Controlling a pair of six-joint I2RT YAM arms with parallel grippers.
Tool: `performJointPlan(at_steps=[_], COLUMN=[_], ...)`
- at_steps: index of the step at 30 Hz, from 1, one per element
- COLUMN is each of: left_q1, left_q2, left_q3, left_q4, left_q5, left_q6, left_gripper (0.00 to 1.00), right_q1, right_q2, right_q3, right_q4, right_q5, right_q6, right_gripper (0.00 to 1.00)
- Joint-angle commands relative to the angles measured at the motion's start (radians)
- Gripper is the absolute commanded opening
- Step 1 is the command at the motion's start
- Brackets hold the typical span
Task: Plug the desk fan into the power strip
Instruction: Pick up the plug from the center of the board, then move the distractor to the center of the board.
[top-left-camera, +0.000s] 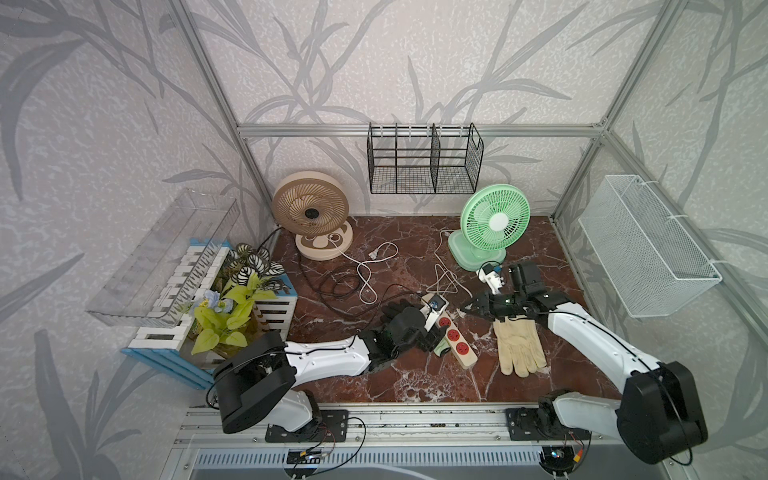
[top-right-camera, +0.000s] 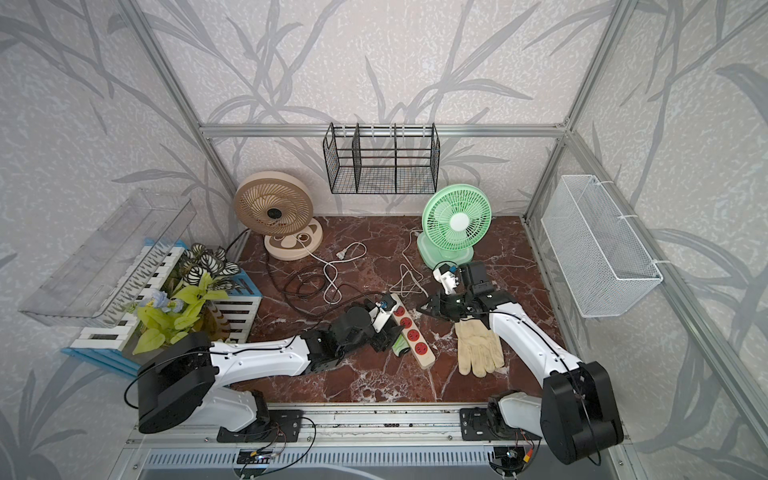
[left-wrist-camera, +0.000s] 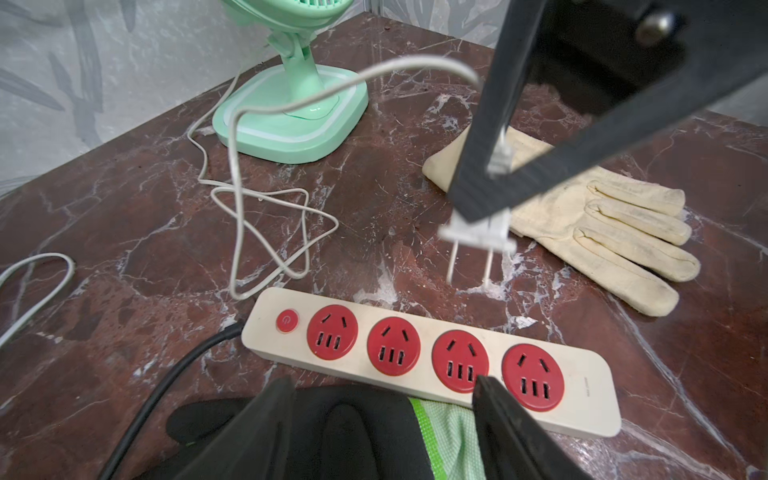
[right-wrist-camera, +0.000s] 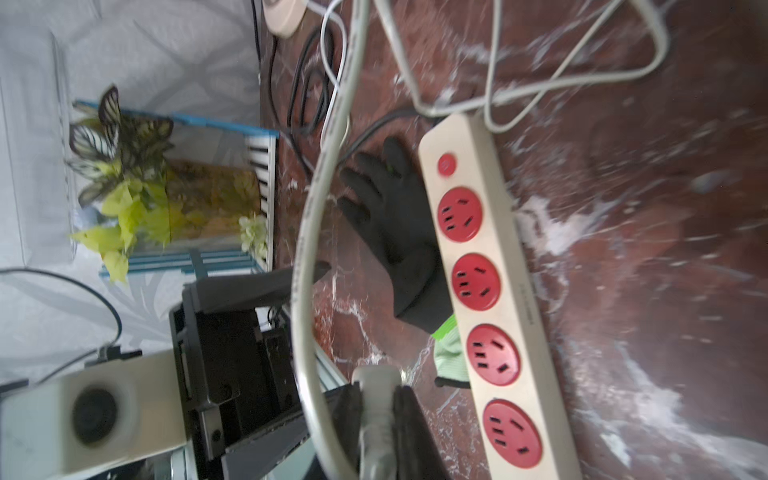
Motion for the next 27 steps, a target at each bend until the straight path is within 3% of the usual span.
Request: performJointPlan(at_steps=[1,8,12,19,22,27], left_q1=[0.009,0.059,0.103,0.225,0.280,0.287], left_q2=[-0.038,-0.057,-0.067,-0.062,-0.043,0.053], left_q3=[-0.002,-0.015,-0.024,-0.028,-0.022,0.047], left_q4=[0.031,0.036,0.039,0.016,-0.004,-0.082], left_q5=[-0.060,-0.049,-0.021,0.033,0.054,0.066], left_q6=[-0.031,-0.083,-0.124,-0.233,-0.281,-0.302], left_gripper=[0.74,0.75,0.75,0.75,0.75,0.75], right_q1=[-0.073,-0.314,-0.383,-0.373,-0.310,-0.167], right_q2=[-0.094,-0.316,-0.439,-0.433,-0.416,-0.357], right_q3=[-0.002,-0.006,-0.042,-0.177,-0.234,-0.274], right_q4=[-0.019,-0.147,-0.179,-0.110,-0.088,-0.057], right_q5=[0.077,0.192,0.269,0.137,0.142,0.195], right_q6=[0.015,0.019,0.034,0.031,0.036,0.036], right_gripper=[0.00,0.00,0.00,0.00,0.00,0.00])
